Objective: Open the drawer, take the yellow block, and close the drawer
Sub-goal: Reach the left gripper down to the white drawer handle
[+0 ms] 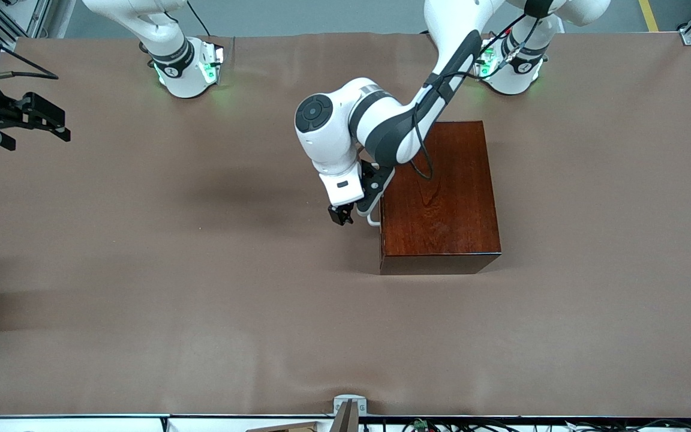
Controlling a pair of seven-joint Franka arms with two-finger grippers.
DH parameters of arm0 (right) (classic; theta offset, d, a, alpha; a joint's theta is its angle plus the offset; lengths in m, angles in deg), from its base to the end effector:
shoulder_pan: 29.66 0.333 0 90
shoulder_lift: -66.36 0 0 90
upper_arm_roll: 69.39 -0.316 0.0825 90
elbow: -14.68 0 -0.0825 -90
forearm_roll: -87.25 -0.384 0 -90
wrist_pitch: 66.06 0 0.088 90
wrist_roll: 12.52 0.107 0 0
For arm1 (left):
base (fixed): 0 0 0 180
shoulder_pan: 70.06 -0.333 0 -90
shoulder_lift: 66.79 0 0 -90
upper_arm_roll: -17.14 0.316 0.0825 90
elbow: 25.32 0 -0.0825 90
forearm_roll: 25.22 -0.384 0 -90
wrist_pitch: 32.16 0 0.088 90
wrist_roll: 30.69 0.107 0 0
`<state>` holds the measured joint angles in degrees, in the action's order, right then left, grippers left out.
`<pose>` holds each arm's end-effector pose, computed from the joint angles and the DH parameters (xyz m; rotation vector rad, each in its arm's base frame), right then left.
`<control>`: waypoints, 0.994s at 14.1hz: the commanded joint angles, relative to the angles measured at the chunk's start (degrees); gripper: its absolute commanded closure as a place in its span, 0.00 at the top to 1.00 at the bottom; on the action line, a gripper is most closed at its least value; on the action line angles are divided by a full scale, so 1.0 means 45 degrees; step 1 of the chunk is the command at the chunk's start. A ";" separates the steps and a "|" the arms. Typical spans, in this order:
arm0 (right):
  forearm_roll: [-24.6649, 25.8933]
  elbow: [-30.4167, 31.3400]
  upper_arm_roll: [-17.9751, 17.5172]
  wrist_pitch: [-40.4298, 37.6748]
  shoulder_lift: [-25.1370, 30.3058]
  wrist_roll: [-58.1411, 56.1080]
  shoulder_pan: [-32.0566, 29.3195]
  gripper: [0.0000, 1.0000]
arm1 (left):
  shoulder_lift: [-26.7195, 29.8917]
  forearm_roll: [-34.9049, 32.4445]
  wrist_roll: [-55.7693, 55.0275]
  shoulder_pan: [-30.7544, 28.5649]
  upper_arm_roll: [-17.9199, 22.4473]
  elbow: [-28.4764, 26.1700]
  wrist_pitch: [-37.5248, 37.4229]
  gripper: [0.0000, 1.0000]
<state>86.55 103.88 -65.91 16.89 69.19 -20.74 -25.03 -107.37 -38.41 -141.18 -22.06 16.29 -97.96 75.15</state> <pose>0.5262 0.0111 0.6472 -3.1108 -0.2570 0.0917 0.4959 -0.5372 0.3300 -2.6258 -1.4324 -0.2771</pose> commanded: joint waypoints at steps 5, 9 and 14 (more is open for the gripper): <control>-0.0019 -0.0152 0.0008 -0.0034 -0.0082 0.0011 0.0007 1.00 | -0.0083 -0.0213 0.5696 0.0155 -0.0123 0.0206 -0.0311 1.00; -0.0019 -0.0152 0.0027 -0.0034 -0.0082 0.0011 -0.0013 1.00 | -0.0141 -0.0233 0.8784 0.0429 -0.0162 -0.0067 -0.0311 1.00; -0.0019 -0.0152 0.0027 -0.0034 -0.0082 0.0011 0.0026 1.00 | -0.0356 -0.0233 1.2086 0.0624 -0.0162 -0.0225 -0.0311 1.00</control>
<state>86.53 103.88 -65.87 16.89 69.11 -20.74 -25.04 -108.69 -38.41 -91.25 -19.50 15.45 -99.31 74.46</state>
